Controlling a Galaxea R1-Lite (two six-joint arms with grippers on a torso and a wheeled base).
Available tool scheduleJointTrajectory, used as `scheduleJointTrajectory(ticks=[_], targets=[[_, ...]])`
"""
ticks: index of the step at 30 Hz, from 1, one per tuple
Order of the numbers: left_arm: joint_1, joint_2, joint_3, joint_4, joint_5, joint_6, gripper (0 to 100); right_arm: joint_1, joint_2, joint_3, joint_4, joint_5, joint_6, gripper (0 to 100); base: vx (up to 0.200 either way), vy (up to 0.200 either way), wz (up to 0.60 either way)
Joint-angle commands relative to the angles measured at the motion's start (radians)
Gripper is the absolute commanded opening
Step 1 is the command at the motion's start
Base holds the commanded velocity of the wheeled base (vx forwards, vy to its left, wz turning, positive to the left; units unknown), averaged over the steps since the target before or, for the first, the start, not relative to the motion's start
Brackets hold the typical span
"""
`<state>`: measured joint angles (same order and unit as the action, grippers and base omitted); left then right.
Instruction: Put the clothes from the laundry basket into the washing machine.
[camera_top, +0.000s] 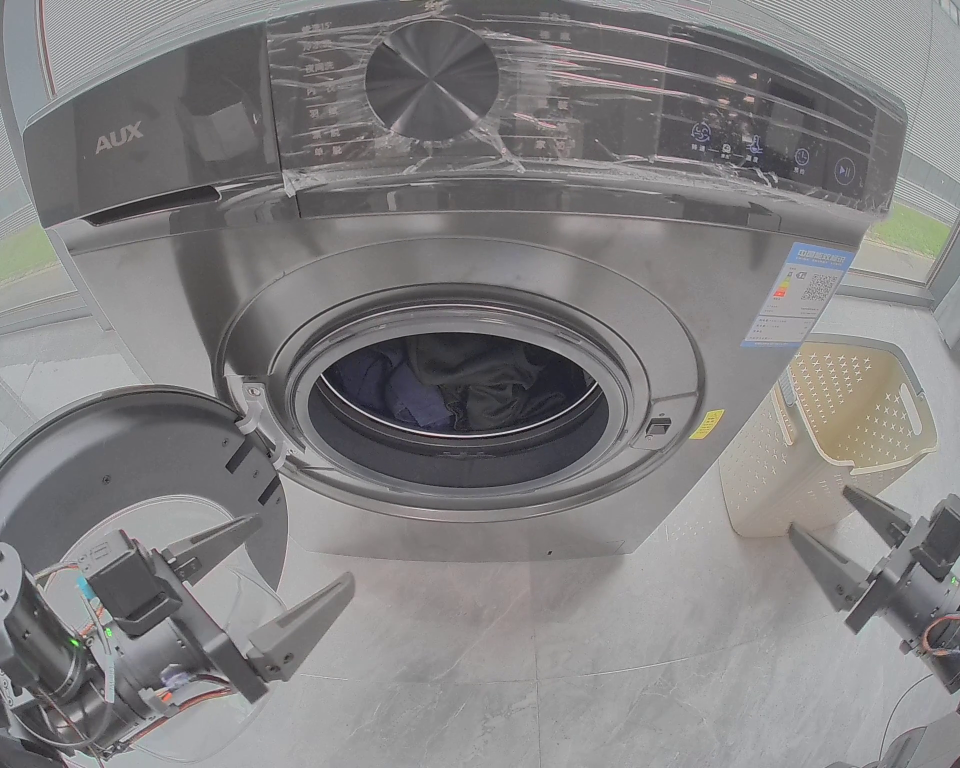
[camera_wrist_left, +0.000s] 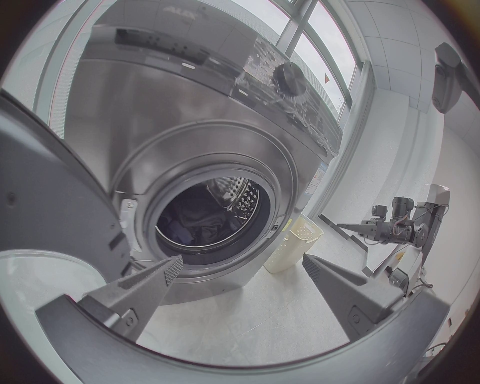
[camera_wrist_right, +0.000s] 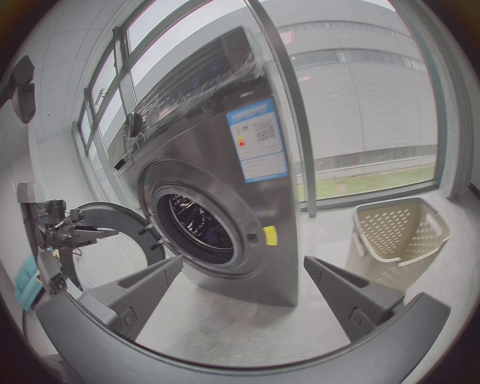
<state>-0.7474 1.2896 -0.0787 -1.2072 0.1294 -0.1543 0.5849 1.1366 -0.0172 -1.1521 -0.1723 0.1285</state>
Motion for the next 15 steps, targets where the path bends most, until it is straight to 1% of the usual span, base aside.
scheduleJointTrajectory(ticks=[1,3,4,5,7,8,9,10,11,12,13,15], targets=[[0.066,-0.228,0.039,0.103,0.001,0.03,100,-0.148,-0.279,0.017,0.143,0.016,-0.056,100,-0.2,0.0,0.0],[0.108,-0.317,0.024,0.209,0.003,0.064,100,-0.214,-0.396,0.017,0.288,0.033,-0.075,100,-0.2,0.0,0.0],[0.112,-0.326,0.022,0.222,0.001,0.068,100,-0.22,-0.411,0.017,0.307,0.034,-0.079,100,-0.2,0.0,0.0],[0.131,-0.38,0.01,0.284,-0.001,0.082,100,-0.249,-0.489,0.016,0.399,0.043,-0.095,100,-0.2,0.0,0.0],[0.143,-0.467,-0.01,0.377,0.003,0.088,100,-0.292,-0.6,0.013,0.529,0.065,-0.102,100,-0.2,0.0,0.0],[0.143,-0.472,-0.01,0.383,0.003,0.088,100,-0.295,-0.604,0.013,0.537,0.066,-0.102,100,-0.2,0.0,0.0],[0.146,-0.532,-0.024,0.459,0.009,0.093,100,-0.336,-0.678,0.003,0.618,0.077,-0.104,100,-0.2,0.0,0.0],[0.158,-0.566,-0.027,0.499,0.01,0.101,100,-0.358,-0.718,-0.003,0.66,0.079,-0.104,100,-0.2,0.0,0.0],[0.175,-0.589,-0.027,0.526,0.009,0.105,100,-0.37,-0.747,-0.01,0.69,0.079,-0.106,100,-0.2,0.0,0.0],[0.203,-0.622,-0.027,0.558,0.003,0.105,100,-0.385,-0.782,-0.024,0.732,0.079,-0.104,100,-0.2,0.0,0.0],[0.218,-0.644,-0.027,0.574,-0.002,0.105,100,-0.395,-0.801,-0.035,0.755,0.077,-0.104,100,-0.2,0.0,0.0],[0.257,-0.725,-0.029,0.64,-0.004,0.105,100,-0.428,-0.86,-0.069,0.845,0.079,-0.104,100,-0.2,0.0,0.0]])
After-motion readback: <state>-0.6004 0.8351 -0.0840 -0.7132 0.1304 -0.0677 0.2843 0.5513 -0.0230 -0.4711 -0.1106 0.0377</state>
